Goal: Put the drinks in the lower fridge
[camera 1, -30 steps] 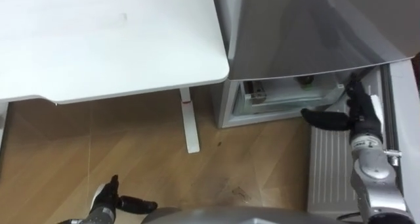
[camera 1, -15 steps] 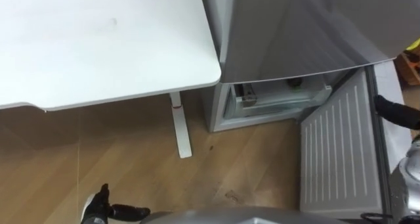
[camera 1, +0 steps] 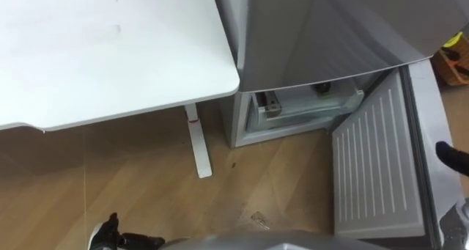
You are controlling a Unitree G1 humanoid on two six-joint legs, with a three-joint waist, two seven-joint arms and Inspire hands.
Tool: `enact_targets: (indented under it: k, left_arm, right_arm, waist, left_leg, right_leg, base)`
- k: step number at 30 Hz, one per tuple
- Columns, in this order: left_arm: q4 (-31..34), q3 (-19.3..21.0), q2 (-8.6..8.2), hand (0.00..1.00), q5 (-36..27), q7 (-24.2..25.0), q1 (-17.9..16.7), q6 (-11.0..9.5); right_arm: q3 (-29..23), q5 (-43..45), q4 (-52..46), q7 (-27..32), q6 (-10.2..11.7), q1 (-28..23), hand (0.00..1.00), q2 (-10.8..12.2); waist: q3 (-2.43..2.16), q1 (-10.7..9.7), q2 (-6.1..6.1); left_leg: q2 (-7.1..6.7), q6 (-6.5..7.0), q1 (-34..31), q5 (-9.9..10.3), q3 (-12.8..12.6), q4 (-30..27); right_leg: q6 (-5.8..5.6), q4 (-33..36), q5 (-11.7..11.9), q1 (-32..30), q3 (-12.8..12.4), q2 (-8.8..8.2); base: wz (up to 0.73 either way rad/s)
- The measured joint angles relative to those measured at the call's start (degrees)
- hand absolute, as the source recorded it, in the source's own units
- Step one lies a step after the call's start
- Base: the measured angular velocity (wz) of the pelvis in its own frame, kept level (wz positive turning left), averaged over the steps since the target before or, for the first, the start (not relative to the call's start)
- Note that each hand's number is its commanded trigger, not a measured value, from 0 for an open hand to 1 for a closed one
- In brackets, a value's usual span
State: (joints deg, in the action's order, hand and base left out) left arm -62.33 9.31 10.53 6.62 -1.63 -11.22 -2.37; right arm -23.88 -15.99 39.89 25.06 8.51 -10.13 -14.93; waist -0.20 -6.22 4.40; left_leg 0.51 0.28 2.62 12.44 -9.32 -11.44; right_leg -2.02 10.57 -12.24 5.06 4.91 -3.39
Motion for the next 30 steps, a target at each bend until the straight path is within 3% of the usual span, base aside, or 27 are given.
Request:
enact_targets:
  k: [13, 16, 19, 22, 24, 26, 30]
  left_arm:
    - [1.0, 0.03, 0.95, 0.0, -0.18, 0.09, -0.83, -0.62]
    - [0.9, 0.01, 1.23, 0.0, -0.14, 0.86, -0.87, -0.6]
    - [0.87, 0.02, 1.22, 0.0, -0.14, 1.31, -1.06, -0.42]
    - [0.9, 0.04, 1.44, 0.0, 0.33, 3.19, -0.89, 0.59]
    - [0.87, 0.12, 1.66, 0.0, 0.33, 4.03, -0.81, 1.33]
    - [0.89, -2.05, 2.35, 0.0, 0.14, 4.69, 0.7, 2.35]
    - [0.88, -5.22, 3.13, 0.0, 0.0, 5.22, 2.38, 2.51]
  right_arm:
    - [-2.41, -9.22, 11.07, -1.7, 0.12, 0.0, 0.0, -0.04]
    - [-2.3, -16.22, 11.66, -3.66, 0.09, 0.08, 0.0, -0.05]
    - [-2.4, -25.3, 13.89, -7.95, -0.07, 0.74, 0.0, -1.63]
    - [-1.52, -31.16, 13.78, -14.8, -1.6, 0.07, 0.0, -1.94]
    - [0.8, -33.21, 12.49, -19.28, -2.56, -0.65, 0.0, -2.0]
    - [7.62, -33.56, 8.45, -24.87, -3.4, -3.01, 0.0, -2.78]
    - [19.64, -33.26, -0.03, -36.03, -5.66, -6.93, 0.0, -2.81]
  waist:
    - [0.12, -1.45, 0.01]
    - [0.13, -1.32, 0.04]
    - [0.06, -1.3, -0.08]
    - [0.09, -1.07, 0.01]
    - [0.05, -0.79, 0.18]
    - [0.05, 0.39, 0.15]
    - [0.06, 2.57, 0.11]
  left_leg:
    - [0.05, 0.0, 0.18, 0.0, -0.63, 0.17]
    - [0.07, 0.01, 0.1, 0.0, -1.01, 0.2]
    - [0.09, 0.0, 0.06, 0.01, -1.05, 0.18]
    - [0.38, -0.04, -0.07, 0.03, -1.52, 0.16]
    - [0.77, -0.16, -0.18, 0.1, -1.7, 0.08]
    - [1.04, -0.26, -0.82, 0.07, -2.27, -0.11]
    - [1.91, -0.65, -1.03, 0.11, -3.11, -0.28]
  right_leg:
    - [0.0, 0.01, 0.0, -0.06, -1.1, 0.09]
    - [0.0, 0.05, 0.0, -0.12, -1.42, 0.1]
    - [0.03, 0.07, 0.02, -0.15, -1.56, 0.14]
    - [0.18, 0.11, 0.18, -0.29, -1.55, 0.33]
    - [0.38, 0.09, 0.59, -0.58, -1.71, 0.64]
    - [0.61, 0.11, 0.83, -1.34, -1.85, 0.8]
    - [0.95, 0.13, 1.46, -1.72, -2.32, 1.57]
  base:
    - [-0.03]
    - [-0.06]
    - [-0.01]
    - [-0.06]
    - [-0.17]
    - [-0.14]
    - [-0.12]
